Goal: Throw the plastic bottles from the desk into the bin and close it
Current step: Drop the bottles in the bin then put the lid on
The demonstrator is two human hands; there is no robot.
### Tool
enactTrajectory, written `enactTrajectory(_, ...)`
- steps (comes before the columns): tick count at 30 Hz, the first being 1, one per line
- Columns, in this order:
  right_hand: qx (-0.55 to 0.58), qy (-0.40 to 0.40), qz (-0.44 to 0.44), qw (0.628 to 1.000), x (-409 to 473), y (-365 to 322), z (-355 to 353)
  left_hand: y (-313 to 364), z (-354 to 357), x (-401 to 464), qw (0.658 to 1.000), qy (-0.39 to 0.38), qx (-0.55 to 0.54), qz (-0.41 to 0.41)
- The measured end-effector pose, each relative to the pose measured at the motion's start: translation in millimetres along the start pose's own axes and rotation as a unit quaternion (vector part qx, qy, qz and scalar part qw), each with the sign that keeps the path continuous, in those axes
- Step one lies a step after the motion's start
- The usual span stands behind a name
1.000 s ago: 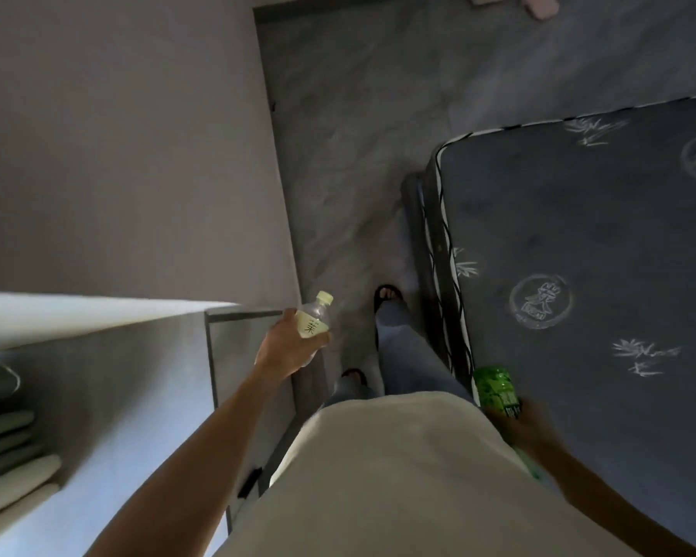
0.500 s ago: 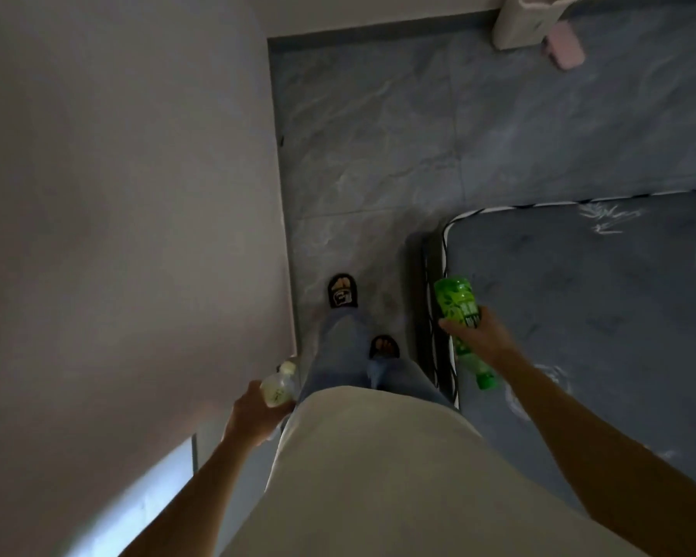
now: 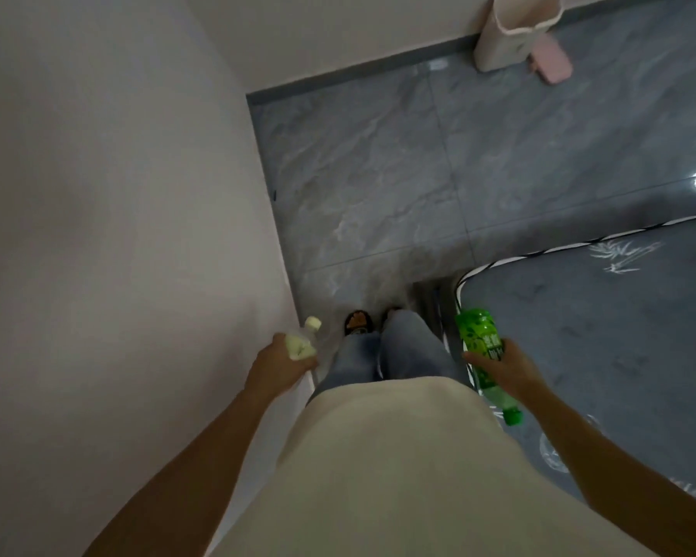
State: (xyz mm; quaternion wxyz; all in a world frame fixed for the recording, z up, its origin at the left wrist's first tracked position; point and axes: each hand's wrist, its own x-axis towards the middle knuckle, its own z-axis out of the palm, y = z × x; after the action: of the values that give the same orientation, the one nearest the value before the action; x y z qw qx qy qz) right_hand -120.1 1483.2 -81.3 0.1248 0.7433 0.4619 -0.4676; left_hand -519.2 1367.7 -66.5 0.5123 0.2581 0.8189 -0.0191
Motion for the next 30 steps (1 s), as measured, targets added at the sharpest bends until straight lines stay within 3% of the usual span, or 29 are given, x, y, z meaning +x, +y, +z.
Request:
enactTrajectory(6, 0.033, 0.004, 0.082, 0.996, 20, 3, -20, 143, -56, 66, 0.995, 0.011, 0.053, 0.090)
enactTrajectory(12, 0.105, -0.013, 0.140, 0.984, 64, -33, -64, 258, -88, 112, 0.988, -0.001, 0.100, 0.119)
enactTrajectory(30, 0.173, 0.071, 0.080, 0.979, 260, -243, -280, 425, -178, 216, 0.975, -0.066, 0.211, 0.038)
